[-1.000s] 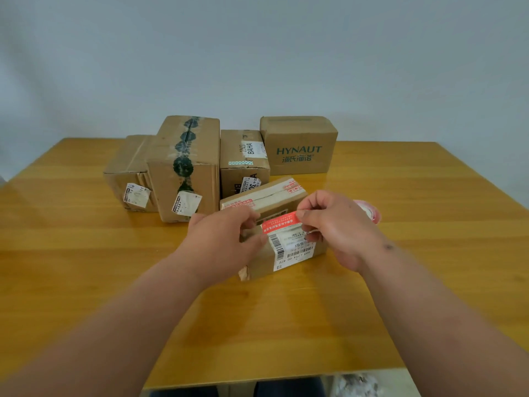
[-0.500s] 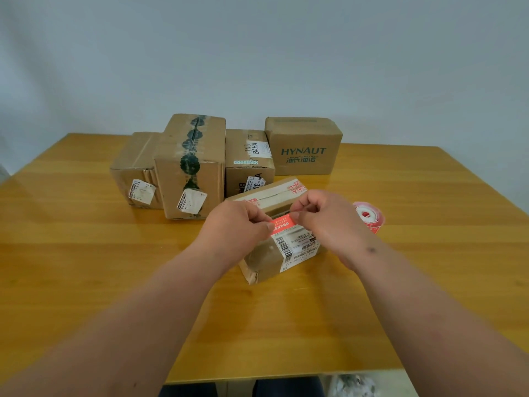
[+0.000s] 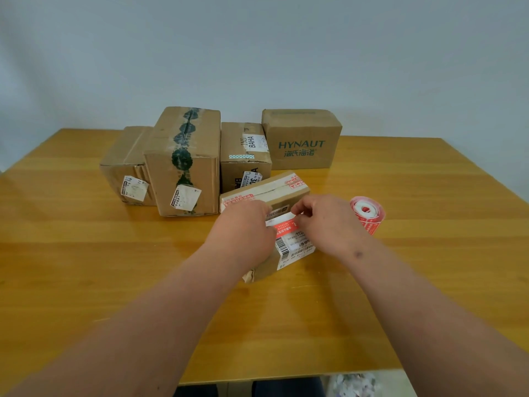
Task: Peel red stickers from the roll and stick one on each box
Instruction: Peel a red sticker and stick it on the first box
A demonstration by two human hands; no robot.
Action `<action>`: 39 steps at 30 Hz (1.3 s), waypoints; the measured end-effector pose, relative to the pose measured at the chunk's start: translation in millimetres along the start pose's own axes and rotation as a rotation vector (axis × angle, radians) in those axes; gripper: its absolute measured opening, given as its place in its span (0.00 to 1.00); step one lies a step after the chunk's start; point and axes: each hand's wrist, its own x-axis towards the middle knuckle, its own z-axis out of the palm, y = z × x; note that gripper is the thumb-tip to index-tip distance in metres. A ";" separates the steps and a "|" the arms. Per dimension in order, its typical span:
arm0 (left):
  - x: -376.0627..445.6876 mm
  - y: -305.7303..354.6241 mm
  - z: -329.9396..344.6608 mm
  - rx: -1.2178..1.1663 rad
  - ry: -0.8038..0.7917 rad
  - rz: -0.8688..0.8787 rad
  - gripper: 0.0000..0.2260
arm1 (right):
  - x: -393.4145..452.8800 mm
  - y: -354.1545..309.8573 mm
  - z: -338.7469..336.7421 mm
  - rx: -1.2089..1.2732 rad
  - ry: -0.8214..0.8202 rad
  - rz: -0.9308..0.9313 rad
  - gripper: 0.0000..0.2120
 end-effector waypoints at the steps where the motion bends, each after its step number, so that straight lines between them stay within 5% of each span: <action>1: 0.9 -1.0 2.0 -0.018 0.017 0.001 0.19 | 0.6 0.3 -0.3 -0.023 -0.002 -0.016 0.11; 19: 5.1 0.2 7.6 0.150 0.020 -0.031 0.12 | 1.8 3.9 3.0 -0.148 0.011 -0.076 0.11; 27: 7.5 -11.4 6.6 0.067 -0.003 -0.031 0.13 | 0.7 6.6 6.2 -0.206 0.037 0.011 0.20; 33: 7.5 -18.4 -1.0 0.026 -0.032 -0.029 0.04 | -8.5 4.1 7.8 -0.055 0.006 0.094 0.23; 36: 5.0 -15.2 4.1 0.061 0.011 -0.043 0.09 | -12.0 2.5 14.1 -0.038 -0.018 0.159 0.28; 39: 4.4 -16.8 7.3 0.022 0.033 -0.057 0.05 | -10.2 4.7 13.8 0.065 -0.034 0.216 0.20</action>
